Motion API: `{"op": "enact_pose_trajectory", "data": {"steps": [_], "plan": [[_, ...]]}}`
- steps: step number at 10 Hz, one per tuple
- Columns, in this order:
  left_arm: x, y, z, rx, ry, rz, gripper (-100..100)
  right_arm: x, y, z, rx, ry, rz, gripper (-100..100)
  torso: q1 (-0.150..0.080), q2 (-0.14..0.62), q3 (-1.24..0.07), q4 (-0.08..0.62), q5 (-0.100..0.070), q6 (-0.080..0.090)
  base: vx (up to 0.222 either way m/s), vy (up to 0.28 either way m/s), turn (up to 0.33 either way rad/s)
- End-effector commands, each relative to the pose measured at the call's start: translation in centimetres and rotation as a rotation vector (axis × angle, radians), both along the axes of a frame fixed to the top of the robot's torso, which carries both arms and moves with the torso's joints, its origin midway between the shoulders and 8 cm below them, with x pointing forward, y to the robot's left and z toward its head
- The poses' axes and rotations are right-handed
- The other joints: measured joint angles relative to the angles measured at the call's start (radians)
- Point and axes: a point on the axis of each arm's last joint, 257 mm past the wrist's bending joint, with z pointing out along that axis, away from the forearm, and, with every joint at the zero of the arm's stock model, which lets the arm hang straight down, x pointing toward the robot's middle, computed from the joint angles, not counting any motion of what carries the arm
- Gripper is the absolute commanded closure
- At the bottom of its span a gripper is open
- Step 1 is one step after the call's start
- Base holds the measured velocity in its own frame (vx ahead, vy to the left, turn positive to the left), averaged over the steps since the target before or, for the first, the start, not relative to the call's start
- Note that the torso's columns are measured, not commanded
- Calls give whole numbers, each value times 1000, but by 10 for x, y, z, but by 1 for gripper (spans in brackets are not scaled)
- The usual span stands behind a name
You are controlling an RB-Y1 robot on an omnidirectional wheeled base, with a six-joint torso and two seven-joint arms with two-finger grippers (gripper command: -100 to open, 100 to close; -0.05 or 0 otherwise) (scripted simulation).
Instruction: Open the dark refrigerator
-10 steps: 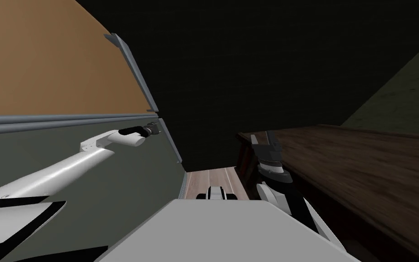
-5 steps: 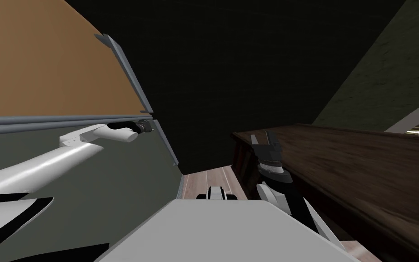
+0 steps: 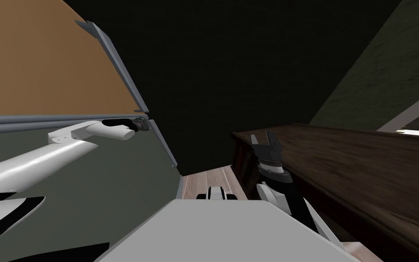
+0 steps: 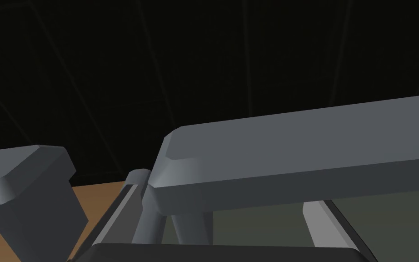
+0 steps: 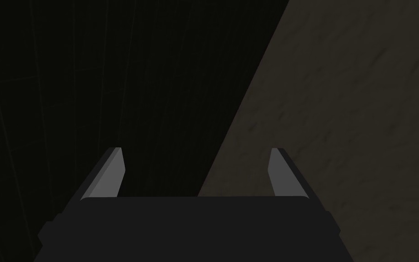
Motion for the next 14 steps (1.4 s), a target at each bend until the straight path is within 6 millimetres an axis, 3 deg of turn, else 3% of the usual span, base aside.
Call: {"op": "enact_pose_trajectory", "data": {"steps": [1,2,3,11,12,14], "plan": [[4,-14,2,3,-1,-30,100,0,0,0,0,0,0,0,-1,2,2,0,2,0,-47,-33,-17],[8,-29,4,4,-4,-62,100,0,0,0,0,0,0,0,-4,4,5,-1,3,2,-108,-91,-64],[8,-29,4,4,-4,-62,100,0,0,0,0,0,0,0,-8,7,7,-1,3,4,-102,-88,-59],[26,-149,10,-1,-5,-308,100,0,0,0,0,0,0,0,-6,8,7,4,-1,1,-119,-116,-71],[26,-152,10,1,-4,-315,100,0,0,0,0,0,0,0,-8,6,6,2,-1,2,-87,-85,-42],[37,-136,-9,11,8,-284,100,0,0,0,0,0,0,0,-1,3,3,2,0,-2,-119,22,-174]]}}
